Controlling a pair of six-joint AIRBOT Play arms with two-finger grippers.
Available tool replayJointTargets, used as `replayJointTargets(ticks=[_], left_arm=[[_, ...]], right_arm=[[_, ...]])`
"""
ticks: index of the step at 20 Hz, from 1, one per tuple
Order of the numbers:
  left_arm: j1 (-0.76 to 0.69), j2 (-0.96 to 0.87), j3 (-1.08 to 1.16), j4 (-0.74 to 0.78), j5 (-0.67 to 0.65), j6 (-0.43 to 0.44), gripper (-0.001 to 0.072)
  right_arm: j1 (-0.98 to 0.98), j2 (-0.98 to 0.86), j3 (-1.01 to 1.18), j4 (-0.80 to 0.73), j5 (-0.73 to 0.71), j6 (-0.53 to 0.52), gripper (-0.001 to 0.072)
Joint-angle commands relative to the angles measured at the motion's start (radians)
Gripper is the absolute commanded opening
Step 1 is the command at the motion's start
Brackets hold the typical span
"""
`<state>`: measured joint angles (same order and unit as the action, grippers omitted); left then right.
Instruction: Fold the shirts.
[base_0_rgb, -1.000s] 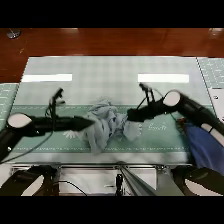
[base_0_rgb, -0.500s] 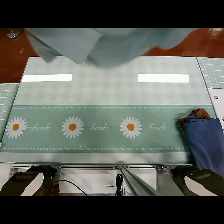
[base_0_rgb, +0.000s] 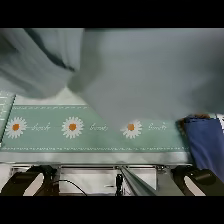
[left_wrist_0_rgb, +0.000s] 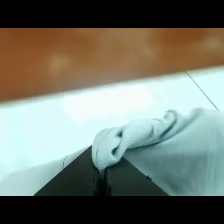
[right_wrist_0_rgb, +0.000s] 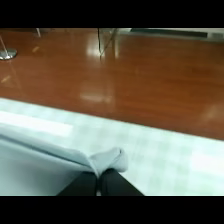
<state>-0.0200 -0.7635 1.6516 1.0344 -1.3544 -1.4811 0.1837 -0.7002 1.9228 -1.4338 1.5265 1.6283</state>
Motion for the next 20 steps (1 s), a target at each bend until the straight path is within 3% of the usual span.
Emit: replayJointTargets(ticks=[1, 6, 9, 11, 15, 18, 19, 20], left_arm=[[-0.112, 0.013, -0.130, -0.089, -0.098, 0.014, 0.0029], [-0.264, 0.013, -0.596, -0.032, -0.038, 0.011, 0.0029], [-0.271, -0.011, -0.883, -0.031, 0.186, 0.011, 0.0029], [-0.256, -0.076, -0.959, -0.029, 0.362, 0.016, 0.0029], [-0.254, -0.274, -0.960, -0.041, 0.595, 0.055, 0.0029], [-0.253, -0.389, -0.928, -0.048, 0.616, 0.055, 0.0030], [-0.253, -0.410, -0.912, -0.049, 0.602, 0.055, 0.0029], [-0.254, -0.418, -0.901, -0.048, 0.590, 0.056, 0.0030]], right_arm=[[0.000, 0.048, -0.077, -0.008, 0.071, 0.002, 0.0017], [0.000, 0.048, -0.383, -0.062, 0.008, 0.048, 0.0017], [0.000, -0.016, -0.588, -0.151, -0.122, 0.073, 0.0017], [0.000, -0.141, -0.605, -0.197, -0.188, 0.089, 0.0017], [0.000, -0.433, -0.603, 0.050, -0.338, 0.079, 0.0018], [0.000, -0.613, -0.580, 0.177, -0.450, 0.109, 0.0020], [0.000, -0.653, -0.579, 0.215, -0.471, 0.114, 0.0069], [0.000, -0.686, -0.579, 0.238, -0.482, 0.114, 0.0195]])
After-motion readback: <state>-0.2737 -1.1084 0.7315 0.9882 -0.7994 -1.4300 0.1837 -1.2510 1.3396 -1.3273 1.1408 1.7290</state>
